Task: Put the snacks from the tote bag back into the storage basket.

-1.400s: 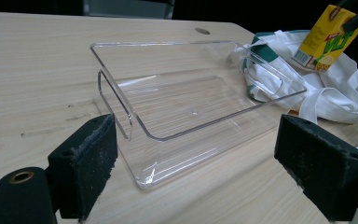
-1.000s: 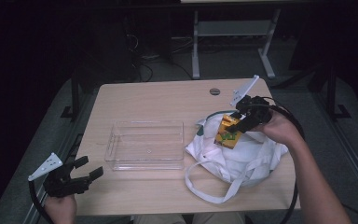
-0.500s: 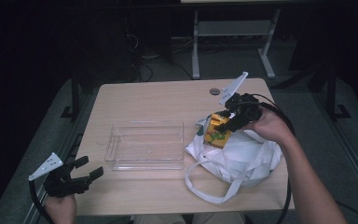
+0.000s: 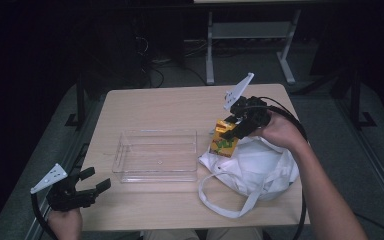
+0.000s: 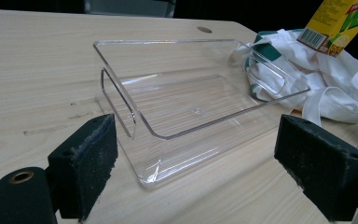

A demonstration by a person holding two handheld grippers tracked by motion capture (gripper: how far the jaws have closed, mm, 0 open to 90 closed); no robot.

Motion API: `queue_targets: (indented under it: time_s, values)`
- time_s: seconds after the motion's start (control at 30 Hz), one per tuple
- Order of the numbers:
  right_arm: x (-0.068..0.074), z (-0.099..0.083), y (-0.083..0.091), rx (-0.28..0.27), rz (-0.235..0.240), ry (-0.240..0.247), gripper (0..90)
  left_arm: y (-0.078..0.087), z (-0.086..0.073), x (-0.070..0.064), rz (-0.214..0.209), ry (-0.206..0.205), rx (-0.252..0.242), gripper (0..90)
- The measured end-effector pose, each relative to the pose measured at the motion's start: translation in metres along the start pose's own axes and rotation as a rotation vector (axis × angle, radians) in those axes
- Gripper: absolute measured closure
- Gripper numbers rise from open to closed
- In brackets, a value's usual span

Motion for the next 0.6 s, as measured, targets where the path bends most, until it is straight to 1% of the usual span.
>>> queue_targets:
  time_s: [0.07, 0.1, 0.27, 0.3, 0.43, 0.47, 0.5, 0.6]
  values:
    - [0.001, 0.002, -0.001, 0.003, 0.006, -0.002, 52.4, 0.000, 0.000, 0.000, -0.001, -0.001, 0.002, 12.6]
    - [0.001, 0.003, -0.002, 0.004, 0.009, 0.006, 52.4, 0.000, 0.000, 0.000, -0.002, -0.001, 0.003, 12.6]
    - [0.003, 0.011, -0.004, -0.006, 0.013, 0.013, 52.4, 0.000, 0.000, 0.000, -0.001, -0.001, 0.001, 12.6]
    - [0.003, 0.012, -0.005, -0.005, 0.013, 0.022, 52.4, 0.000, 0.000, 0.000, -0.001, 0.000, 0.001, 12.6]
    - [0.005, 0.018, -0.007, -0.003, 0.019, 0.016, 52.4, 0.000, 0.000, 0.000, 0.001, -0.001, -0.002, 12.6]
    - [0.004, 0.019, -0.008, -0.001, 0.015, 0.024, 52.4, 0.000, 0.000, 0.000, 0.002, 0.002, -0.002, 12.6]
    - [0.006, 0.021, -0.009, -0.006, 0.021, 0.021, 52.4, 0.000, 0.000, 0.000, 0.002, 0.002, -0.001, 12.6]
    - [0.006, 0.025, -0.012, -0.003, 0.024, 0.029, 52.4, 0.000, 0.000, 0.000, 0.001, 0.000, -0.002, 12.6]
Point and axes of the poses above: each handheld gripper's, and its own axes: y roughly backward along the jaws, z roughly out of its top, x roughly to its left, the point moved 8 cm from there along -y, roughly forward along the jaws, and after that the axes turned 8 degrees about -x, right-handed, at the moved point
